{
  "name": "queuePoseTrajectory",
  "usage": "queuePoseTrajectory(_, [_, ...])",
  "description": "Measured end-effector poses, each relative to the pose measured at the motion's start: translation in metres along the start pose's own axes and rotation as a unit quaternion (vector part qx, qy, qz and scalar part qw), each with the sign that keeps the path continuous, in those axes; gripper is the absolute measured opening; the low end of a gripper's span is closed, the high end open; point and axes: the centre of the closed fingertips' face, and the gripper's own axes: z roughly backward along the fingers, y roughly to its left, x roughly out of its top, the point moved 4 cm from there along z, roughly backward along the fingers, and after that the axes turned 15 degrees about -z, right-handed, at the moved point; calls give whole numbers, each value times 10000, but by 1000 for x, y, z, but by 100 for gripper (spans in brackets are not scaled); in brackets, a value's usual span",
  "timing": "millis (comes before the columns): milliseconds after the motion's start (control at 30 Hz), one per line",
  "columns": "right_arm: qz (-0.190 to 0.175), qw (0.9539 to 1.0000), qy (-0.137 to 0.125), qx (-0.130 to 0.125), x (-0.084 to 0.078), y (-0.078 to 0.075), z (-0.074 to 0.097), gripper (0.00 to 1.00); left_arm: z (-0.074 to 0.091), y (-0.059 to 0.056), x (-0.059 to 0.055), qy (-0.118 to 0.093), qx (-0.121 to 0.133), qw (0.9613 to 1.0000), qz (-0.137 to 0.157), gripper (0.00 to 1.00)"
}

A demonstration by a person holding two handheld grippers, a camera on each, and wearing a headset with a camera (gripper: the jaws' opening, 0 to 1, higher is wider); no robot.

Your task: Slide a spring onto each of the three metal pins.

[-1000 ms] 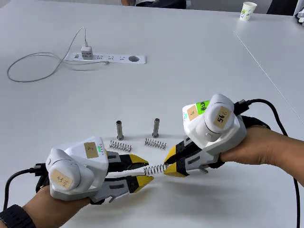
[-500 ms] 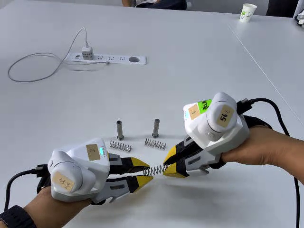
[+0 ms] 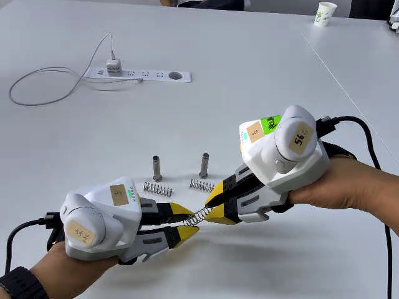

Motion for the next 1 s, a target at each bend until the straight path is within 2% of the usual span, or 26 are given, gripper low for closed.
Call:
queuePoseTrajectory(567, [223, 9996, -176, 39, 18, 9, -3, 11, -1, 1, 5, -110, 0, 9999, 27, 12])
queuePoseTrajectory(1000, [299, 9994, -193, 47, 21, 11, -6, 11, -2, 0, 6, -157, -9, 9998, 83, 12])
